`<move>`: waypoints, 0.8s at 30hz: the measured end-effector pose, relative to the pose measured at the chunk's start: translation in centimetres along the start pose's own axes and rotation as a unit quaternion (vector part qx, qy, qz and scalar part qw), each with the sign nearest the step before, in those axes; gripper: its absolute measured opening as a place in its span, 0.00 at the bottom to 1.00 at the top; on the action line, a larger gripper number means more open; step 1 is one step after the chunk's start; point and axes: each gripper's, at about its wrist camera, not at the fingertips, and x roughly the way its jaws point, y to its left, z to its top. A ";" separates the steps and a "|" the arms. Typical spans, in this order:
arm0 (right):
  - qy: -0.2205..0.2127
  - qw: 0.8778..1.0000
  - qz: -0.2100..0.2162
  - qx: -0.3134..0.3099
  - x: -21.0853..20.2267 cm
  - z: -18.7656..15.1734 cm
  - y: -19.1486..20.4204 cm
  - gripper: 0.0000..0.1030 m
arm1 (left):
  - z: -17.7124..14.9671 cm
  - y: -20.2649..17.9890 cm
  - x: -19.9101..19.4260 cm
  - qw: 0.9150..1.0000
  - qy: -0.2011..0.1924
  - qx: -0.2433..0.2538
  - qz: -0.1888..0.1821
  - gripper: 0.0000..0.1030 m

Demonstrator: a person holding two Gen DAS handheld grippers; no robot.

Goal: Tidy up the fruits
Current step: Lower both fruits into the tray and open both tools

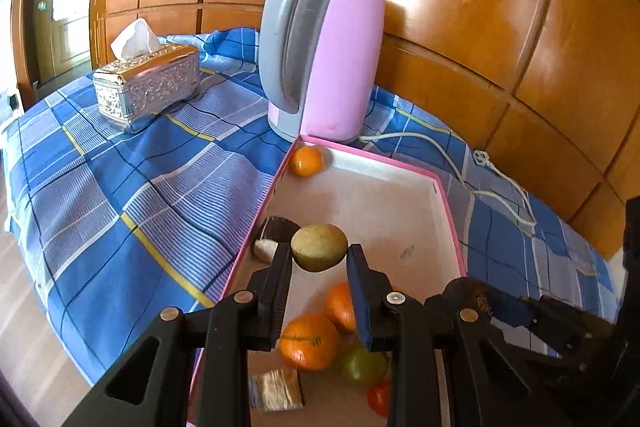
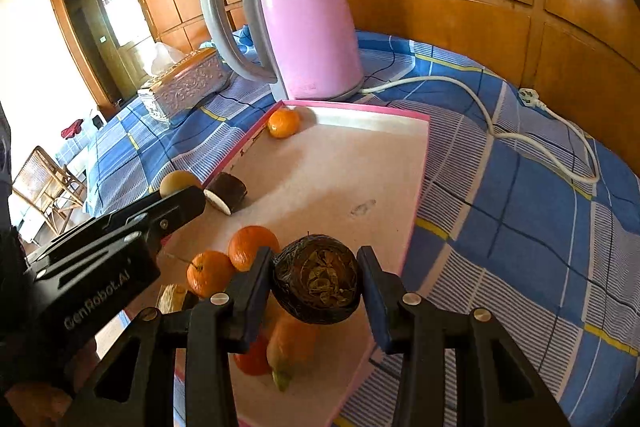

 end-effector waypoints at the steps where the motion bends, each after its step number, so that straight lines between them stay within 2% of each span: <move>1: 0.001 1.000 0.000 0.000 0.2 0.1 0.1 0.42 | 0.2 0.2 0.2 1.000 -0.001 -0.001 0.001 0.28; 5: 0.005 1.000 0.001 -0.001 1.2 0.6 0.3 0.42 | 0.2 0.5 0.7 1.000 0.000 -0.004 0.004 0.39; 8: 0.011 1.000 0.001 -0.004 1.9 0.6 0.4 0.43 | -0.1 0.9 0.9 1.000 0.003 -0.008 0.009 0.41; 16: 0.014 1.000 0.005 -0.001 2.4 -0.2 0.3 0.44 | -1.3 1.6 0.6 0.999 0.008 -0.017 0.040 0.41; 17: 0.011 1.000 0.006 0.000 2.3 -0.2 0.3 0.45 | -1.5 1.7 0.5 0.999 0.009 -0.017 0.043 0.41; 19: 0.005 1.000 0.006 0.001 2.0 -0.2 0.4 0.55 | -1.8 1.7 0.3 0.999 0.010 -0.018 0.047 0.41; 24: -0.003 1.000 0.000 0.006 1.2 -0.6 0.3 0.56 | -2.7 1.7 -0.4 0.998 0.012 -0.019 0.052 0.41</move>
